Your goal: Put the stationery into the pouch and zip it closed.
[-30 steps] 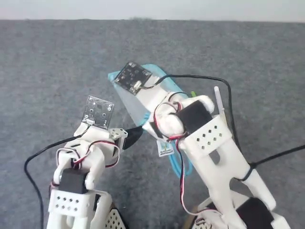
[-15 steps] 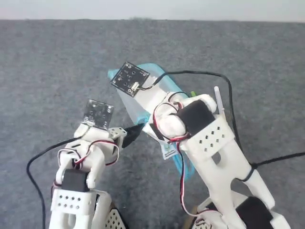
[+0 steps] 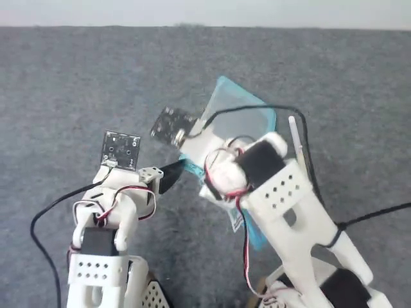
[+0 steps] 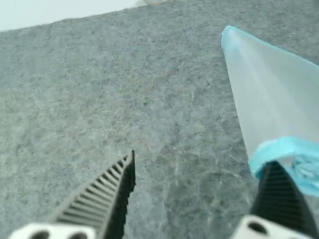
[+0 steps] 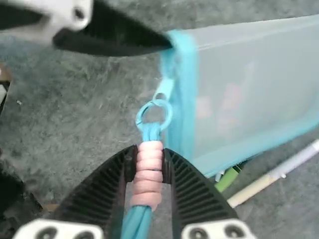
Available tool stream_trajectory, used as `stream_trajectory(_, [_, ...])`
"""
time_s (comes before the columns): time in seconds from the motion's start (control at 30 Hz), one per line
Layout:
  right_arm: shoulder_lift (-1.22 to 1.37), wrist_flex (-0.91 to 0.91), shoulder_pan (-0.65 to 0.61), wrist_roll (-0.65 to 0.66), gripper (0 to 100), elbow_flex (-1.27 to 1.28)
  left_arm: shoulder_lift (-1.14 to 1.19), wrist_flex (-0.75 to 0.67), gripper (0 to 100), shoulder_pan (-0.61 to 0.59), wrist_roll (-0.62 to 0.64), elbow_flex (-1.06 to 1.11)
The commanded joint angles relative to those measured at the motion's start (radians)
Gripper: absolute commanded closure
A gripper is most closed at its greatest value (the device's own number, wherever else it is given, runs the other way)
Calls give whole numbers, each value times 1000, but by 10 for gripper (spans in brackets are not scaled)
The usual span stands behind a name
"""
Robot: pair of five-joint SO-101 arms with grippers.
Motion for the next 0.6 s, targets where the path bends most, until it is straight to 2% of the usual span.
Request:
stream_trajectory(0.0, [-116, -51, -56, 21, 991, 89, -6, -23, 639, -11, 23, -36])
stream_trajectory(0.17, [-197, -119, -76, 20, 991, 181, -6, -23, 639, -2, 23, -36])
stream_trajectory(0.37, [-205, -140, -77, 17, 991, 138, -6, -21, 640, 143, 26, -28])
stream_trajectory(0.57, [-216, -127, -119, 17, 991, 135, -6, -23, 640, 193, 71, -31])
